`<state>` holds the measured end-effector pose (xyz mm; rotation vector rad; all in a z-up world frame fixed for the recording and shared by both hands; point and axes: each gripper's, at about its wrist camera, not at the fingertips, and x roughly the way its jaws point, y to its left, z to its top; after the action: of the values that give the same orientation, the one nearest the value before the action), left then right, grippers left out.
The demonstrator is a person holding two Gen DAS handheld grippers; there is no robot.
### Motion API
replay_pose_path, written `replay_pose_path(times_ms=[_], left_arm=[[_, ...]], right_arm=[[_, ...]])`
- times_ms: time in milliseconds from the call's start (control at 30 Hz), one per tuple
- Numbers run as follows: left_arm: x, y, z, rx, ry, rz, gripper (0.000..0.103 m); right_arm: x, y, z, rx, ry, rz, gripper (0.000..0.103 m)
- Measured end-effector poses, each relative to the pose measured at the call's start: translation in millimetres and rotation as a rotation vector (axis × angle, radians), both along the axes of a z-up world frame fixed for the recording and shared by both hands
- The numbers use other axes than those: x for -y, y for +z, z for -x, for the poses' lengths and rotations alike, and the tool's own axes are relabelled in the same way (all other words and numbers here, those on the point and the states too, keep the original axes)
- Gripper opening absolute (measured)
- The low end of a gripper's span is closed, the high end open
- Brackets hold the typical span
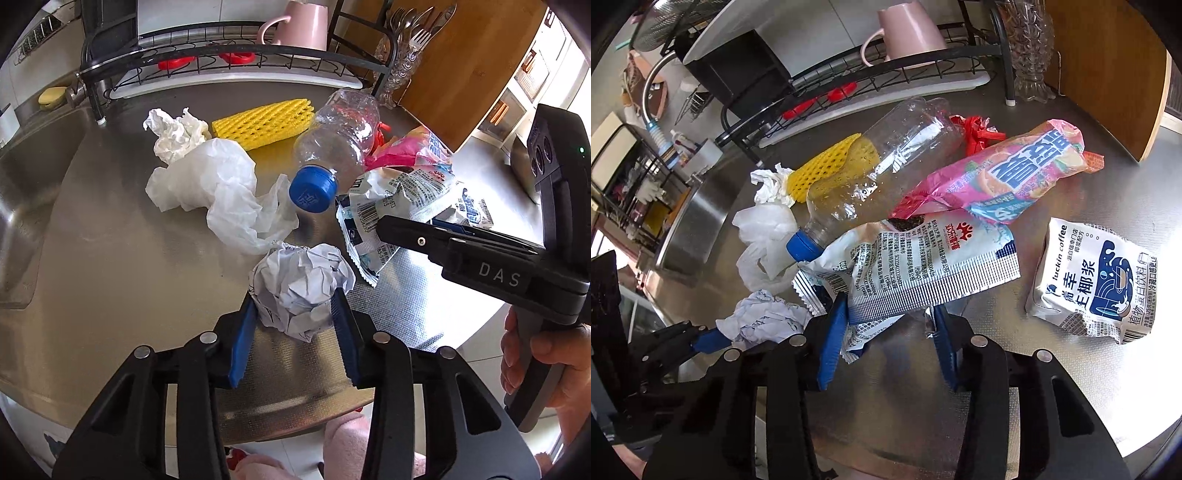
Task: Collect trash
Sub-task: 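Grasp the white snack wrapper with the right tool while the left tool holds the foil ball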
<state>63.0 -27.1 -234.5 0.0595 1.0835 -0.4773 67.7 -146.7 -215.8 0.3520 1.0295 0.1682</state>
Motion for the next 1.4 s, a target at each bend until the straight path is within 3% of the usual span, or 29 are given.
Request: replay_pose_path(times_ms=[167, 300, 700, 733, 1100, 1267, 1300, 1333, 1367, 1400], left_arm=[[-1, -1, 1, 0.007, -0.014, 0.014, 0.031], [-2, 0, 2, 0.017, -0.015, 0.018, 0.028], [-14, 33, 34, 0.106, -0.011, 0.019, 0.026], [-16, 34, 38, 0.108, -0.012, 0.017, 0.027], [-43, 30, 75, 0.102, 0.016, 0.014, 0.027], [-52, 34, 82, 0.112, 0.034, 0.012, 0.027], [-53, 33, 82, 0.11, 0.036, 0.012, 0.027], [-54, 33, 83, 0.108, 0.036, 0.011, 0.027], [-55, 32, 83, 0.106, 0.038, 0.009, 0.027], [-55, 32, 83, 0.104, 0.04, 0.008, 0.027]], right_arm=[[-8, 4, 0, 0.014, 0.037, 0.022, 0.018], [-13, 4, 3, 0.016, 0.051, 0.033, 0.012], [-18, 26, 40, 0.061, 0.059, 0.033, 0.004], [-19, 28, 44, 0.065, 0.06, 0.037, 0.001], [-32, 33, 84, 0.071, 0.034, 0.039, 0.002], [-34, 38, 88, 0.06, 0.016, 0.089, 0.007], [-34, 37, 88, 0.06, 0.015, 0.102, 0.014], [-34, 37, 88, 0.063, 0.014, 0.104, 0.026], [-33, 38, 89, 0.069, 0.002, 0.107, 0.063], [-31, 39, 90, 0.087, -0.019, 0.11, 0.072]])
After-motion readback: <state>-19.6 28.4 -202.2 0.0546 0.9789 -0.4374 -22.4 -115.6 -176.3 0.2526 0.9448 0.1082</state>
